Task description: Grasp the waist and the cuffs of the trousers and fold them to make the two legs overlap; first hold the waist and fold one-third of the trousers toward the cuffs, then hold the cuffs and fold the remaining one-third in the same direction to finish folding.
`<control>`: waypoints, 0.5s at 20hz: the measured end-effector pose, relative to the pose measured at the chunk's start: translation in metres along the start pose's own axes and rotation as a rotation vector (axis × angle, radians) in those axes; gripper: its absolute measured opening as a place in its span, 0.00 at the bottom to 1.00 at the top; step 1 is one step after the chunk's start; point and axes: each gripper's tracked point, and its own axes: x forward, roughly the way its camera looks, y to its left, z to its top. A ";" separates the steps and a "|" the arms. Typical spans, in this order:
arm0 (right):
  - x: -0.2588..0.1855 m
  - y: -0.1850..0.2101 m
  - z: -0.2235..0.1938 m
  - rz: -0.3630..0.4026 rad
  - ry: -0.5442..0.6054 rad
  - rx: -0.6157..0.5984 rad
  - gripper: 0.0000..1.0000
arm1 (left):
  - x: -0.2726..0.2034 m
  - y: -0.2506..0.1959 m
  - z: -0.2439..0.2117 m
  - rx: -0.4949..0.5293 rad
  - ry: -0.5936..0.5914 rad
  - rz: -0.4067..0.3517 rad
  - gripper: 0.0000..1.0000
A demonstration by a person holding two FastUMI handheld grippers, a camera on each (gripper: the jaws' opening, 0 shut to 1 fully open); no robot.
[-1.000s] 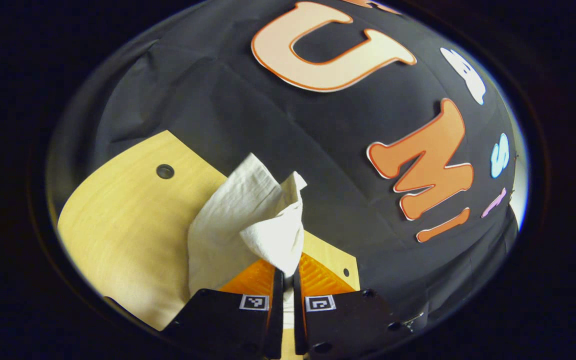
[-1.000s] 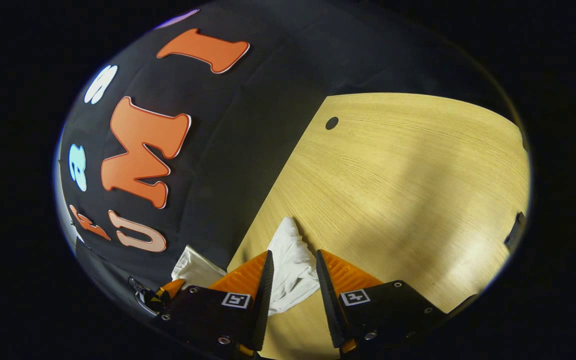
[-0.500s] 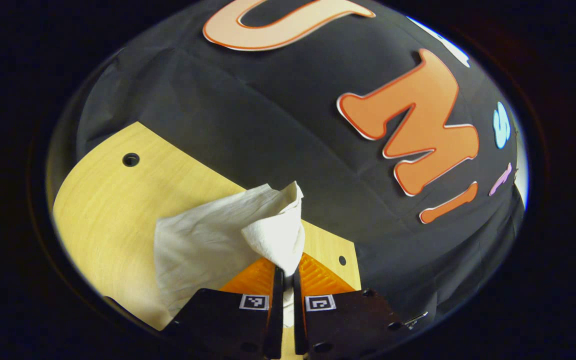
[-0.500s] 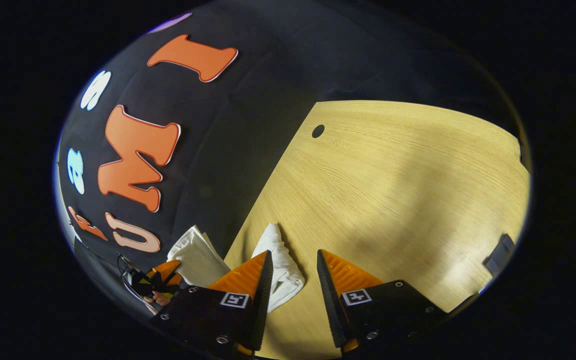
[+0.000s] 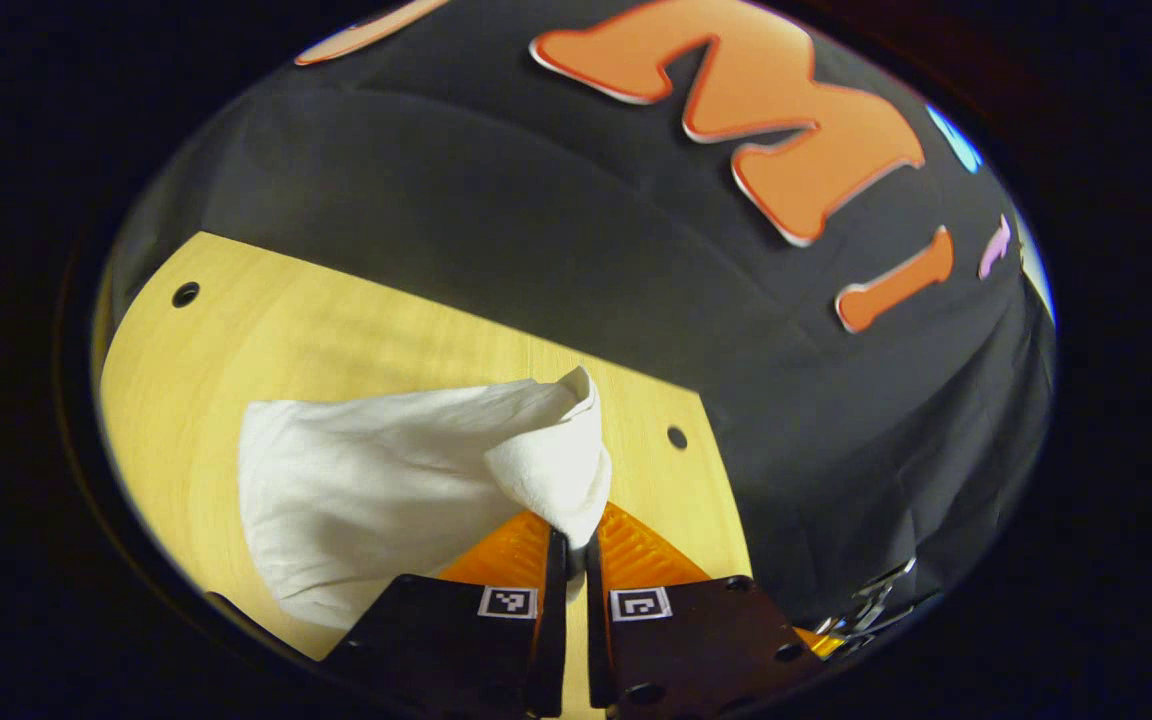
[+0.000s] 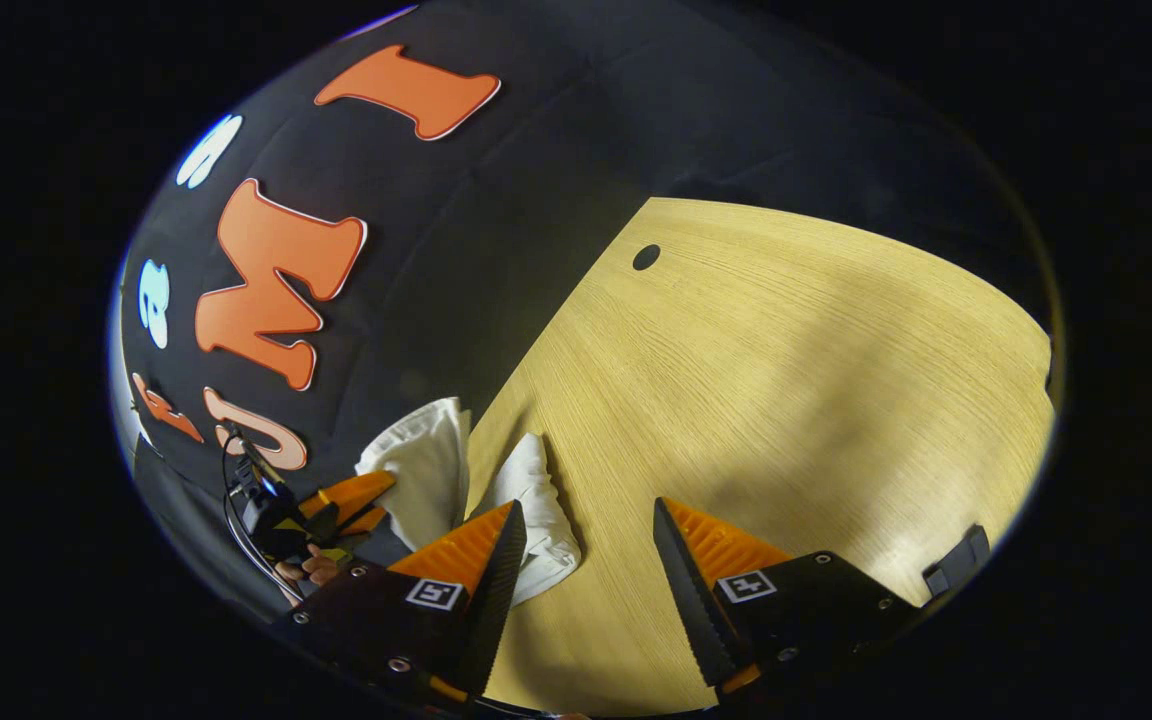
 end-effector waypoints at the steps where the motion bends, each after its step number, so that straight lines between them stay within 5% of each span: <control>1: 0.000 -0.001 0.001 -0.002 0.004 -0.002 0.78 | 0.003 -0.008 -0.020 0.016 0.040 -0.017 0.25; 2: -0.001 -0.002 0.002 -0.001 0.007 -0.004 0.78 | 0.003 -0.012 -0.042 0.024 0.085 -0.027 0.14; 5: -0.002 0.001 0.006 0.018 0.010 -0.010 0.78 | -0.004 -0.009 -0.082 0.025 0.156 -0.011 0.60; 7: -0.004 0.005 0.007 0.034 -0.007 -0.065 0.78 | -0.013 0.002 -0.090 0.031 0.152 0.006 0.69; 9: -0.012 0.018 0.008 0.040 -0.049 -0.167 0.81 | -0.026 0.017 -0.090 0.074 0.103 0.050 0.96; 10: -0.013 0.028 0.009 0.039 -0.076 -0.226 0.83 | -0.036 0.027 -0.081 0.108 0.063 0.101 1.00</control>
